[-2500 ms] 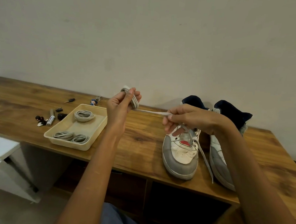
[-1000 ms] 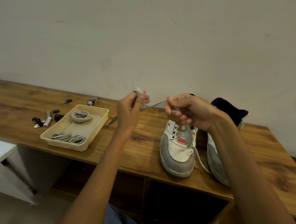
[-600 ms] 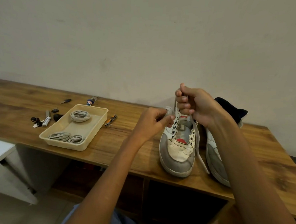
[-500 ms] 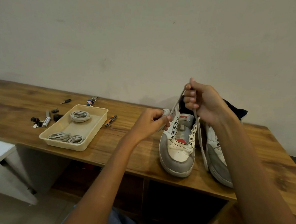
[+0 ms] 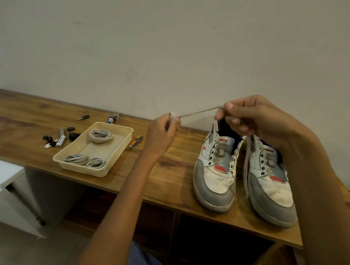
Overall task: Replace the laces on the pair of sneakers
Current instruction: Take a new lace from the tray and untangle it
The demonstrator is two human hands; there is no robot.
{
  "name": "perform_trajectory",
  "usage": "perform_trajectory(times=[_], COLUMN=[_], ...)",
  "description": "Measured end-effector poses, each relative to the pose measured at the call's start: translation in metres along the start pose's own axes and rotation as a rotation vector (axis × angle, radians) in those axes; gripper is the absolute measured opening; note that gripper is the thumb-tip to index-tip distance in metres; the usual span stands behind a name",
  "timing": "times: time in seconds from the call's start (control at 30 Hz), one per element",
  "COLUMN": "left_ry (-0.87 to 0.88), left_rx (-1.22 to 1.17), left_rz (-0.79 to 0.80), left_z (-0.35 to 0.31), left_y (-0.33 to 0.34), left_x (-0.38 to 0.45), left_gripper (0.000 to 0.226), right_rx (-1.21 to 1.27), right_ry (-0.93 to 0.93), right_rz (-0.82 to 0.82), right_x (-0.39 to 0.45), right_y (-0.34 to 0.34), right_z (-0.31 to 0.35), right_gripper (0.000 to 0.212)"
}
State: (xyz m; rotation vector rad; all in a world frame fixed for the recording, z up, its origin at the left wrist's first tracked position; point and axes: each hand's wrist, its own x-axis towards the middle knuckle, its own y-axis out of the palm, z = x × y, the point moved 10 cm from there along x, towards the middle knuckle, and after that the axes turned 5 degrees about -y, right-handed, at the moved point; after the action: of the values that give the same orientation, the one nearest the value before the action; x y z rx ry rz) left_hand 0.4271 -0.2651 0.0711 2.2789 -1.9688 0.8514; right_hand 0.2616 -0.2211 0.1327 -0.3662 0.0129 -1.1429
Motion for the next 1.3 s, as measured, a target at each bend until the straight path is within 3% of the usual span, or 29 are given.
perform_trajectory(times=[0.07,0.1,0.17,0.27,0.3,0.33,0.4,0.43,0.5,0.57,0.7,0.8,0.9,1.03,1.17,1.3], left_ry=[0.040,0.045,0.044,-0.069,-0.128,-0.171,-0.190,-0.193,-0.222,-0.257,-0.332,-0.357,-0.370,-0.333,-0.184,-0.133], left_rx=[0.083,0.090,0.087,0.045,-0.018,-0.078,-0.167,-0.210,-0.300,-0.388,-0.599,-0.670,-0.590,-0.450,-0.271,-0.273], left_rz=[-0.191,-0.213,-0.101,0.257,0.364,0.437,0.490,0.489,0.471,0.454,0.433,0.432,0.432,0.371,0.307,0.381], left_z=[0.000,0.003,0.008,0.019,0.022,0.022,0.018,0.015,0.013,0.013,0.012,0.013,0.017,0.022,0.014,0.002], left_y=[-0.022,-0.026,-0.015,0.027,0.039,0.047,0.052,0.052,0.050,0.048,0.045,0.042,0.042,0.039,0.036,0.045], left_x=[-0.001,0.000,0.002,-0.006,-0.011,-0.016,-0.019,-0.018,-0.015,-0.014,-0.015,-0.016,-0.016,-0.012,-0.008,-0.014], left_gripper=[0.018,0.018,0.021,0.027,0.025,0.024,0.023,0.023,0.023,0.024,0.023,0.022,0.024,0.022,0.021,0.024], right_rx=[-0.023,-0.017,0.050,0.231,0.085,-0.239,-0.972,-1.135,-1.053,-0.922,-0.788,-0.830,-0.926,-1.077,-1.228,-1.315], right_ry=[-0.026,-0.043,-0.083,-0.115,-0.092,-0.020,0.245,0.306,0.198,-0.060,-0.318,-0.394,-0.479,-0.526,-0.504,-0.452], right_rz=[0.142,0.163,0.082,-0.246,-0.372,-0.466,-0.522,-0.514,-0.459,-0.327,-0.136,-0.243,-0.361,-0.303,-0.206,-0.278], right_x=[-0.005,-0.006,-0.002,0.006,0.006,0.006,0.004,0.004,0.013,0.027,0.038,0.035,0.026,0.022,0.024,0.022], right_y=[0.023,0.029,0.025,-0.010,-0.026,-0.041,-0.062,-0.064,-0.051,-0.020,0.027,0.025,0.017,0.024,0.039,0.036], right_z=[0.013,0.019,0.025,0.009,-0.004,-0.017,-0.045,-0.055,-0.059,-0.047,-0.032,-0.024,-0.006,0.006,0.009,0.015], right_gripper=[0.028,0.028,0.027,0.025,0.025,0.027,0.031,0.028,0.030,0.036,0.024,0.018,0.016,0.013,0.015,0.019])
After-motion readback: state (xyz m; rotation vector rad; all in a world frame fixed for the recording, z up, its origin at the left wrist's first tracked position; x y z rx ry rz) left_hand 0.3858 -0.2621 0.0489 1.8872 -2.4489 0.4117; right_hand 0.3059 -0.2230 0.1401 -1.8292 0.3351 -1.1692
